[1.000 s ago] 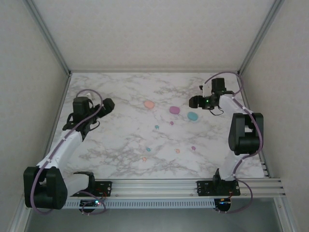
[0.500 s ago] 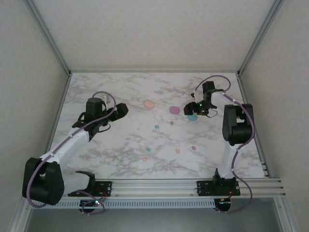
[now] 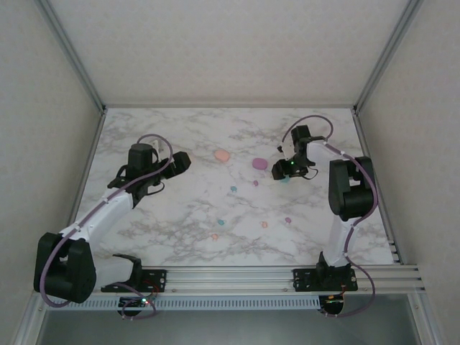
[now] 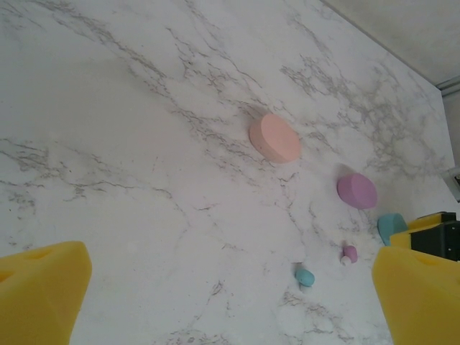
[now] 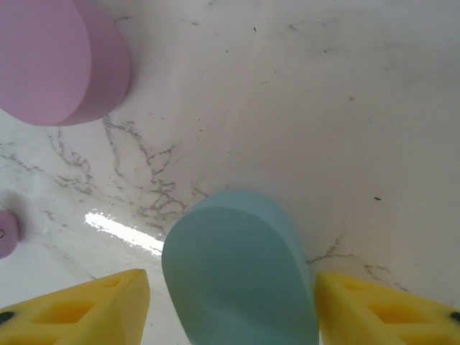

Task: Insert the wireless bluetooth earbuds into the charging case

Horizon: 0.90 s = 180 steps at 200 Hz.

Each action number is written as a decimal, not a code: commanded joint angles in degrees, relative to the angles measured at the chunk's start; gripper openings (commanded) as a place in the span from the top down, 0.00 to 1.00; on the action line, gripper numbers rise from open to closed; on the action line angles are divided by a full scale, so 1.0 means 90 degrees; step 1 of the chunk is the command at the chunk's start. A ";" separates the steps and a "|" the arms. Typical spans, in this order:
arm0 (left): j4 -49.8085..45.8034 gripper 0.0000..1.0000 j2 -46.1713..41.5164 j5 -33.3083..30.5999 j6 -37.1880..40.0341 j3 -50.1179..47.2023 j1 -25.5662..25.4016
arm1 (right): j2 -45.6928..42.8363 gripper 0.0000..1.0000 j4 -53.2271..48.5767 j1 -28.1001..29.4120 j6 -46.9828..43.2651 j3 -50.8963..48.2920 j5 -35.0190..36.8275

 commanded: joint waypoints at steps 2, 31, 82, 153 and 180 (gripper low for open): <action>-0.0108 0.00 0.0047 -0.0052 0.0108 0.0232 -0.0068 | -0.0185 0.42 0.0143 0.0172 -0.0212 -0.0142 0.0670; -0.0174 0.00 -0.0016 -0.0127 0.0134 0.0211 -0.0068 | -0.0149 0.43 0.0283 0.0306 -0.0360 -0.0195 0.0988; -0.0223 0.00 -0.0003 -0.0216 0.0111 0.0274 -0.0068 | -0.0178 0.49 0.0530 0.0445 -0.0610 -0.0299 0.1202; -0.0195 0.05 0.0018 0.0171 -0.0143 0.0480 -0.0068 | -0.1424 0.68 0.1271 0.0612 -0.0754 -0.0996 0.0650; -0.0031 0.11 0.0093 0.0780 -0.0478 0.0774 -0.0141 | -0.2989 0.70 0.2283 0.0975 -0.0834 -0.1704 -0.0307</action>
